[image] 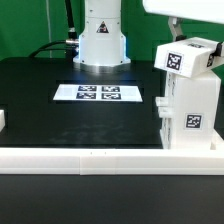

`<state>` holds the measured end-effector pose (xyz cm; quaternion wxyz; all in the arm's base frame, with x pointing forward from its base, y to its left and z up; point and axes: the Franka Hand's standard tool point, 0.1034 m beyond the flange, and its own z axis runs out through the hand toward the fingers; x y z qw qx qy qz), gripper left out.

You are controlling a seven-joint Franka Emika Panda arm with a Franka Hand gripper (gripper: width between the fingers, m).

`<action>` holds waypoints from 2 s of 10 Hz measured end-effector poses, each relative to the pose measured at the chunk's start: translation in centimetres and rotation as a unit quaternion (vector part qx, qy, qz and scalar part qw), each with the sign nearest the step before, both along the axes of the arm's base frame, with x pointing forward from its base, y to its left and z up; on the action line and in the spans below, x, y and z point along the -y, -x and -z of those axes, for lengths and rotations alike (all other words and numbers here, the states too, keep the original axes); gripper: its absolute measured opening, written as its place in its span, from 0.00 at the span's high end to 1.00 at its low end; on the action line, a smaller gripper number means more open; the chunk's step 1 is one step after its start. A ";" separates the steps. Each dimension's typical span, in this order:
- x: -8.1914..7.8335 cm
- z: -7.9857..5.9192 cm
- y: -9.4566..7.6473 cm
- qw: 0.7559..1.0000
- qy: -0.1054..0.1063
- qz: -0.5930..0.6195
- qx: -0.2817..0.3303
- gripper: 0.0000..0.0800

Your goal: Assemble cabinet

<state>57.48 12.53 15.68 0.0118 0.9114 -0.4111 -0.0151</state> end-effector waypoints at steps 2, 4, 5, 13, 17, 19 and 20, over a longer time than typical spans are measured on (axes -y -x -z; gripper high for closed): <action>-0.3 0.0 -0.1 0.998 -0.002 0.063 0.004 0.30; -0.5 -0.1 -0.2 0.990 -0.004 0.138 0.006 0.30; -0.5 -0.1 -0.3 0.987 -0.008 0.157 0.007 0.30; -0.1 -1.8 -1.7 0.980 -0.069 0.185 0.005 0.00; -0.4 -1.5 -1.4 0.998 -0.062 0.020 0.005 0.00; -0.4 -1.5 -1.5 0.996 -0.060 -0.068 0.010 0.00; -0.2 -1.5 -1.6 0.990 -0.061 -0.127 0.013 0.00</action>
Offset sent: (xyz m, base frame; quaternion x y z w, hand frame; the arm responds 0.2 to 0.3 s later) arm 0.0016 -0.0029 -0.0001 -0.0004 -0.0003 0.1838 0.9830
